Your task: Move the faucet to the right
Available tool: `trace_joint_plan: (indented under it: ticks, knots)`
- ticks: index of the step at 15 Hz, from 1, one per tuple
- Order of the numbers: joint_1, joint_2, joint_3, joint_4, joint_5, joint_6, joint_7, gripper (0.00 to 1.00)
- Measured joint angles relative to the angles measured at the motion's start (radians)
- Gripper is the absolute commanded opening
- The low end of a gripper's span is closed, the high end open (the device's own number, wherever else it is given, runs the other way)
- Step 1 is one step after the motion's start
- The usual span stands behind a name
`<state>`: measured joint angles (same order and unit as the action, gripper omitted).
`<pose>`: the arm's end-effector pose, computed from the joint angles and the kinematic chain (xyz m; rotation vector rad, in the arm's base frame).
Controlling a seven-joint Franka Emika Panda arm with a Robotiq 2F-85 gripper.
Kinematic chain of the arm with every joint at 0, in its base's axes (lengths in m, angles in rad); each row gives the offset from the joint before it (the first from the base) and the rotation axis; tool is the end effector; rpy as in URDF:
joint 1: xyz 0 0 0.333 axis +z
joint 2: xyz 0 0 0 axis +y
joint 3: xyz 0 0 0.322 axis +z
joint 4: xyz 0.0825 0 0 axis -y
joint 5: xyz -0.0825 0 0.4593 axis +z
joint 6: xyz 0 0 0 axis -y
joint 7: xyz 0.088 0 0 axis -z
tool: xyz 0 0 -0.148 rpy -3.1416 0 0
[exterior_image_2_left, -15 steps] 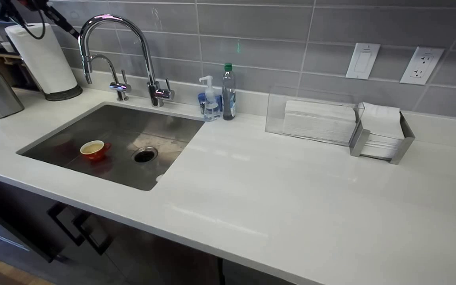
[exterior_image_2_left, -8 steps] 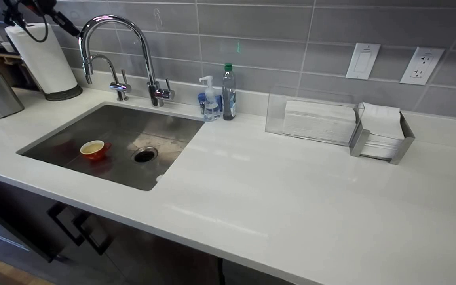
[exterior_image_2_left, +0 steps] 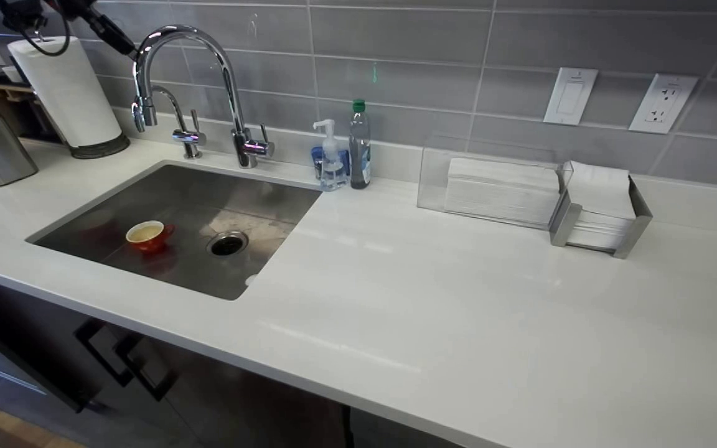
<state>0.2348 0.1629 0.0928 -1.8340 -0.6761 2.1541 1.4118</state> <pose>0.6811 0.1798 0.4050 2.5921 -1.0200 0.7725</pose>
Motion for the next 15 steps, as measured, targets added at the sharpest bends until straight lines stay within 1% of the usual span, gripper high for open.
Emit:
trace_joint_plan:
  ticks: [5, 8, 12, 15]
  knots:
    - [-0.040, -0.028, -0.023, -0.022, 0.000, 0.000, -0.005, 0.01]
    - [-0.073, -0.046, -0.039, -0.038, 0.000, 0.002, -0.031, 0.01]
    - [-0.130, -0.054, -0.065, -0.053, 0.016, 0.050, -0.118, 0.02]
    - [-0.168, -0.053, -0.087, -0.056, 0.056, 0.102, -0.206, 0.02]
